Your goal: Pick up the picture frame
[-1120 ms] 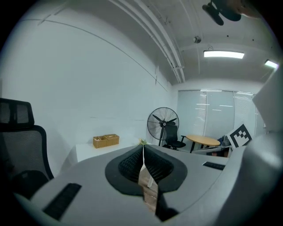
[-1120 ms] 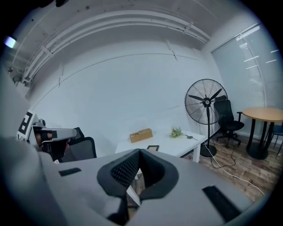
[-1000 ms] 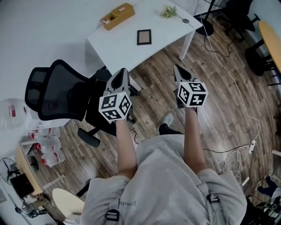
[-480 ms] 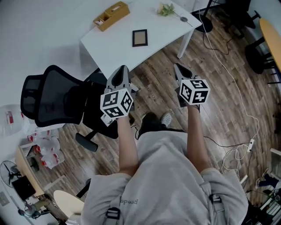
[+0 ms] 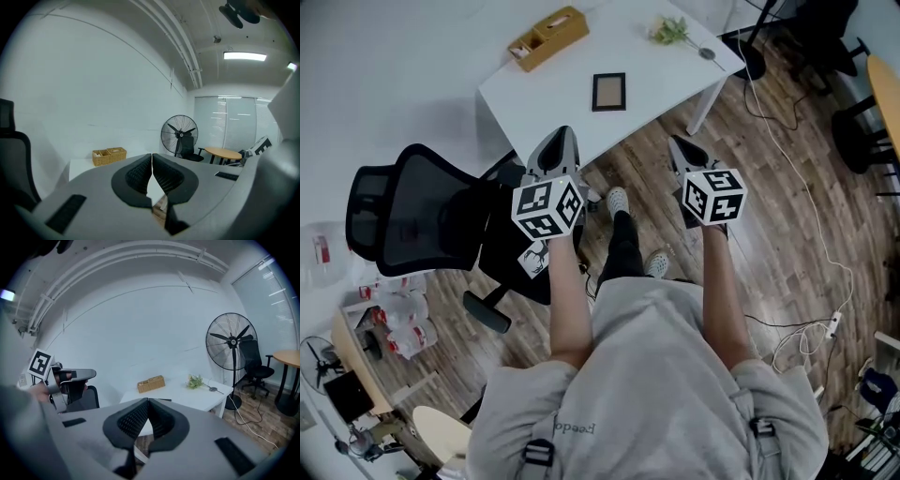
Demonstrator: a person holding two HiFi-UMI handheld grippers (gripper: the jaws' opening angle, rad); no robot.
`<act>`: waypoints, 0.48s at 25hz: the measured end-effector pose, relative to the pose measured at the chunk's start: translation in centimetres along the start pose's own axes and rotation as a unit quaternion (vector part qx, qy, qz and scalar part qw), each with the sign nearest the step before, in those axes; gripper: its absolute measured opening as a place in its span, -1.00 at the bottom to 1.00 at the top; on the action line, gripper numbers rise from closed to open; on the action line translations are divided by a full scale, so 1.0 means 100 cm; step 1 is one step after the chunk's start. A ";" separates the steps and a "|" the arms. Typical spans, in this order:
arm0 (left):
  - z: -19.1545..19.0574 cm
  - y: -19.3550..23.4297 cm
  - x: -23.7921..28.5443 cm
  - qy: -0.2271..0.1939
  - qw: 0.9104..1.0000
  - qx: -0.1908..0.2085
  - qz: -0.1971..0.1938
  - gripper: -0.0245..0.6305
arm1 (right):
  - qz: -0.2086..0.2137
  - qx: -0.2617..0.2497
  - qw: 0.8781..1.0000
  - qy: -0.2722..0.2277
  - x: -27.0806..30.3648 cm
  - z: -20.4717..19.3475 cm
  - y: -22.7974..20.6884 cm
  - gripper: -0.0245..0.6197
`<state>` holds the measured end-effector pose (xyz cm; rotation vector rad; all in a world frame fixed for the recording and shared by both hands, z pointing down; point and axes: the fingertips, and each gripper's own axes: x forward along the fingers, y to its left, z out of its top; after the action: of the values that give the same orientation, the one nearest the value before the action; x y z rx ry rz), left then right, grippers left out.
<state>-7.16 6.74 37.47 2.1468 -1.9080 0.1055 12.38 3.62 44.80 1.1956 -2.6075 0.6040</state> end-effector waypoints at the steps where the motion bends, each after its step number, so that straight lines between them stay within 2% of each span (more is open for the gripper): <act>1: 0.005 0.001 0.011 0.000 1.000 0.003 -0.006 -0.84 | -0.003 -0.002 1.000 0.000 0.007 0.005 -0.004 -0.86; 7: 0.009 0.002 0.083 0.017 0.999 -0.005 -0.031 -0.84 | -0.031 0.014 0.999 0.008 0.040 0.017 -0.042 -0.86; 12: 0.031 0.009 0.141 0.017 0.999 -0.009 -0.047 -0.84 | -0.052 0.020 0.998 0.023 0.076 0.033 -0.071 -0.86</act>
<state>-6.58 -7.73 37.88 2.2039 -1.7795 0.1063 12.79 -7.18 46.52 1.3036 -2.4891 0.6577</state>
